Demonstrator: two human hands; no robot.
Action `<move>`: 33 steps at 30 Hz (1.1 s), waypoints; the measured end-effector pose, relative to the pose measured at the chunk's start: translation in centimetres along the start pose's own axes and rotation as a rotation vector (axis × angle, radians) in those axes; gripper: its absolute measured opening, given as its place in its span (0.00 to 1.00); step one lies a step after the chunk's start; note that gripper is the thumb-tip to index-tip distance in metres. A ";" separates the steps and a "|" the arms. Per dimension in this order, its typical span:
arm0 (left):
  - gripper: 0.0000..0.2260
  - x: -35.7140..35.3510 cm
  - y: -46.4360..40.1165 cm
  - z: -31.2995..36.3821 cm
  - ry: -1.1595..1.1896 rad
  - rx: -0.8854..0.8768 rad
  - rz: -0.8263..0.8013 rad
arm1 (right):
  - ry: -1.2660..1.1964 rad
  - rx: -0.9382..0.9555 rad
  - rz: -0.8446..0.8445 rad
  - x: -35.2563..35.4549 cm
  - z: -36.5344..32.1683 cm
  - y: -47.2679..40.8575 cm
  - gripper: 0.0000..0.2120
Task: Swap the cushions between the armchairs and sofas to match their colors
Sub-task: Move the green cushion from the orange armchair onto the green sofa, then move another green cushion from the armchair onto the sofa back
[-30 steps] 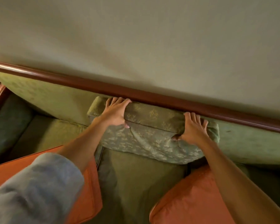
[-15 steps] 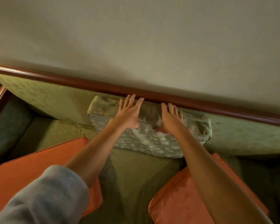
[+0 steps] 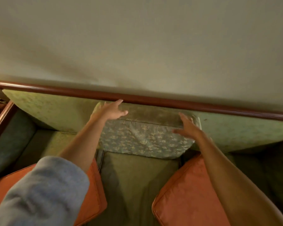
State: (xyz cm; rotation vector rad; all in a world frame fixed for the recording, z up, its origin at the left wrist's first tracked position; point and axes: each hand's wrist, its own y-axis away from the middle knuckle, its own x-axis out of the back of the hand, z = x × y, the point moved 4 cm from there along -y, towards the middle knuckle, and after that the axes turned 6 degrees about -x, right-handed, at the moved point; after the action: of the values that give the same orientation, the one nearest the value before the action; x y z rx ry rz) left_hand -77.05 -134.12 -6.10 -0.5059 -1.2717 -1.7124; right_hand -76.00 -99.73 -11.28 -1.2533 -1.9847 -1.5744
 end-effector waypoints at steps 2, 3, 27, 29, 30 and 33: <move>0.36 0.4 2.3 3.8 0.207 -0.083 0.093 | -0.276 0.041 0.055 0.6 -2.1 3.2 0.51; 0.37 0.3 3.8 5.7 0.320 -0.129 0.132 | -0.398 0.079 0.098 0.8 -3.0 5.3 0.50; 0.46 -30.7 53.7 42.6 0.366 -1.141 -0.064 | -1.068 -0.253 1.250 -9.3 30.2 68.4 0.46; 0.47 -34.8 58.8 45.2 0.325 -1.223 -0.146 | -1.137 -0.345 1.335 -12.6 33.9 74.1 0.50; 0.46 -36.1 60.5 46.0 0.314 -1.248 -0.193 | -1.164 -0.367 1.362 -13.7 35.0 75.9 0.51; 0.45 -41.3 66.4 48.8 0.250 -1.354 -0.381 | -1.213 -0.456 1.479 -17.6 38.7 82.1 0.53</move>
State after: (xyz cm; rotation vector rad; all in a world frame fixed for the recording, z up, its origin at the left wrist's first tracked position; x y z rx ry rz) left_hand -9.32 -75.78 16.48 -0.7705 0.1663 -2.7163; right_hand 8.24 -71.63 14.44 -3.1270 -0.2682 -0.3658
